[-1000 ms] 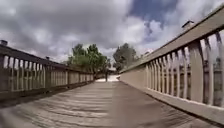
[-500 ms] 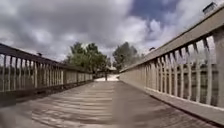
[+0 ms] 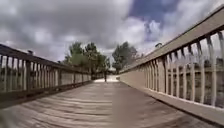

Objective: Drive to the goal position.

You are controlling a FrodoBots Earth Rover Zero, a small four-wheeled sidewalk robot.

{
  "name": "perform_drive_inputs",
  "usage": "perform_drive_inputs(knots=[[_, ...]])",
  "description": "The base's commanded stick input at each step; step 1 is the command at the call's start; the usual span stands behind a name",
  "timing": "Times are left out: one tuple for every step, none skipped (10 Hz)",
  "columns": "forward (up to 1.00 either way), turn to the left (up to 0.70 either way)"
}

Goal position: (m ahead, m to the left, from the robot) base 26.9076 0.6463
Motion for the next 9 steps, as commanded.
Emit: perform_drive_inputs(knots=[[0.69, 0.01], [0.69, 0.01], [0.69, 0.01], [0.69, 0.01], [0.69, 0.01], [0.69, 0.01], [0.69, 0.01], [0.69, 0.01], [0.69, 0.01]])
